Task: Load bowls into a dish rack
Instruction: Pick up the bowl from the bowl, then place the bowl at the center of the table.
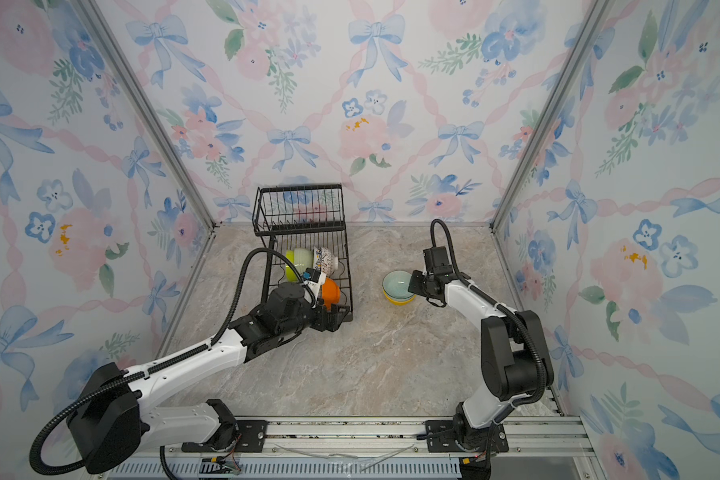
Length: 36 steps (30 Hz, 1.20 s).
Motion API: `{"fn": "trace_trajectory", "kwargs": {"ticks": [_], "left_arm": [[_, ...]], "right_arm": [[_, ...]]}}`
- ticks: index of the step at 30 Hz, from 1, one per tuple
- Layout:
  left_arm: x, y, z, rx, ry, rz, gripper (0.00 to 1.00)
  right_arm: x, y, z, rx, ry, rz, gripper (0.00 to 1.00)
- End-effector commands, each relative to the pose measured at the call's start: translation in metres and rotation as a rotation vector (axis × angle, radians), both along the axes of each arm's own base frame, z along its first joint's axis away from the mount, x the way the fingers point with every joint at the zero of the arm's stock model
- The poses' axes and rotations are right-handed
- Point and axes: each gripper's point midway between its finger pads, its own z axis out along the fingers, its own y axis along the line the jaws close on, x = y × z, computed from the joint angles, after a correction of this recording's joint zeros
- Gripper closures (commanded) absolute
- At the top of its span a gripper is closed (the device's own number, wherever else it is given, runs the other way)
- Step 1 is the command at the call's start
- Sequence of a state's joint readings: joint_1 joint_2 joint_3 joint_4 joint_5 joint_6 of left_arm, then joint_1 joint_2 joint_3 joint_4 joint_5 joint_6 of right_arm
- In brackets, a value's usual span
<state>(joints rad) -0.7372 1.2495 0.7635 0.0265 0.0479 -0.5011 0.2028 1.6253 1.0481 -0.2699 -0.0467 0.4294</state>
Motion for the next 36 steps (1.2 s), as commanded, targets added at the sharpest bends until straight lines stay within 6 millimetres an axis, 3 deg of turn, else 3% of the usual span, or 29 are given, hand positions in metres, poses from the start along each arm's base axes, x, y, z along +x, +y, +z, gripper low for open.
{"fn": "trace_trajectory", "kwargs": {"ticks": [1,11,19,23,31,36], "left_arm": [[0.004,-0.003,0.008,-0.016,-0.017,0.011,0.02],[0.007,0.003,0.017,-0.034,-0.047,0.050,0.02],[0.007,0.021,0.032,-0.066,-0.078,0.117,0.02],[0.003,0.041,0.029,-0.090,-0.067,0.164,0.02],[-0.002,0.075,0.041,-0.135,-0.085,0.254,0.02],[-0.007,0.098,0.040,-0.118,-0.104,0.331,0.02]], "right_arm": [[0.011,0.005,0.046,0.037,-0.114,0.022,1.00],[-0.003,0.024,0.087,0.073,-0.179,0.122,1.00],[-0.049,0.066,0.093,0.105,-0.180,0.289,1.00],[-0.076,0.086,0.100,0.129,-0.202,0.366,1.00],[-0.127,0.132,0.097,0.168,-0.192,0.547,1.00],[-0.155,0.167,0.074,0.154,-0.143,0.654,1.00]]}}
